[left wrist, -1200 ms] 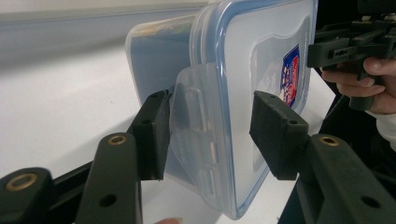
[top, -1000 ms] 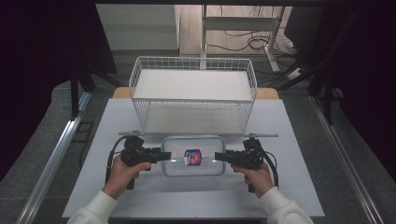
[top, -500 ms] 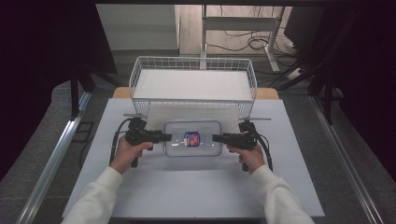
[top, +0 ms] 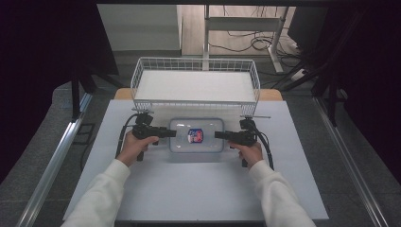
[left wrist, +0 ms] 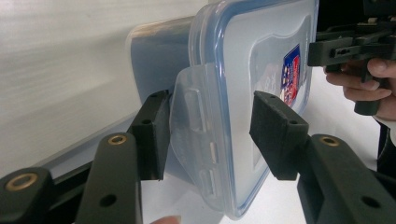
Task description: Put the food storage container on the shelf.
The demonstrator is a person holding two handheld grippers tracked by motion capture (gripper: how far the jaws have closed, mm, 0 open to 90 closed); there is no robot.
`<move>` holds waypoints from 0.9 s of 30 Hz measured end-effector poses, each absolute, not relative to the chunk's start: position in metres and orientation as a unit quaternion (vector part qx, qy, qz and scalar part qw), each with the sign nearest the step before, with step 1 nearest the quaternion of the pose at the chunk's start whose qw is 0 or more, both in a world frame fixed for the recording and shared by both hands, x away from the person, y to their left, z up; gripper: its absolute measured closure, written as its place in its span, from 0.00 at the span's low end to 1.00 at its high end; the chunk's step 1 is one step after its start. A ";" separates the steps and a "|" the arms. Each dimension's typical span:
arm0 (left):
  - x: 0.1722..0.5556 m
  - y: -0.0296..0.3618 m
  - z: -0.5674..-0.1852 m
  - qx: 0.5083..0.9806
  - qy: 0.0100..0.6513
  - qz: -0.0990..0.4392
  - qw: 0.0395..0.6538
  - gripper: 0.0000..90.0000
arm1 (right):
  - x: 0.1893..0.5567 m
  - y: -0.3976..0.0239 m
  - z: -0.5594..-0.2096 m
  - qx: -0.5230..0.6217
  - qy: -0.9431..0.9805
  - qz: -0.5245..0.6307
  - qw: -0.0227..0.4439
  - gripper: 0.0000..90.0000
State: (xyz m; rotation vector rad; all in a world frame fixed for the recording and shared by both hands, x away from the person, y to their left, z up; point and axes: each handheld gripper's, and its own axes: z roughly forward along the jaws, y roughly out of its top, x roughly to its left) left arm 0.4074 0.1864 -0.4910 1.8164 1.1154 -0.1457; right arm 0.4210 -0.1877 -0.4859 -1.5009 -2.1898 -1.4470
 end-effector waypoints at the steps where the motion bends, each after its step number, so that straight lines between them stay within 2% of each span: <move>1: 0.408 0.186 -0.492 0.742 0.461 -0.061 0.483 0.55 | 0.422 -0.188 -0.487 -0.499 -0.718 -0.481 0.060 0.49; 14: 0.415 0.187 -0.500 0.697 0.504 -0.087 0.503 0.53 | 0.426 -0.183 -0.493 -0.535 -0.683 -0.494 0.051 0.46; 20: 0.419 0.188 -0.505 0.692 0.508 -0.074 0.508 0.52 | 0.427 -0.180 -0.496 -0.545 -0.672 -0.499 0.045 0.45; 23: 0.419 0.185 -0.504 0.692 0.514 -0.046 0.504 0.51 | 0.428 -0.179 -0.499 -0.550 -0.669 -0.498 0.040 0.43; 27: 0.420 0.185 -0.505 0.693 0.512 -0.051 0.505 0.51 | 0.428 -0.179 -0.499 -0.550 -0.669 -0.499 0.038 0.42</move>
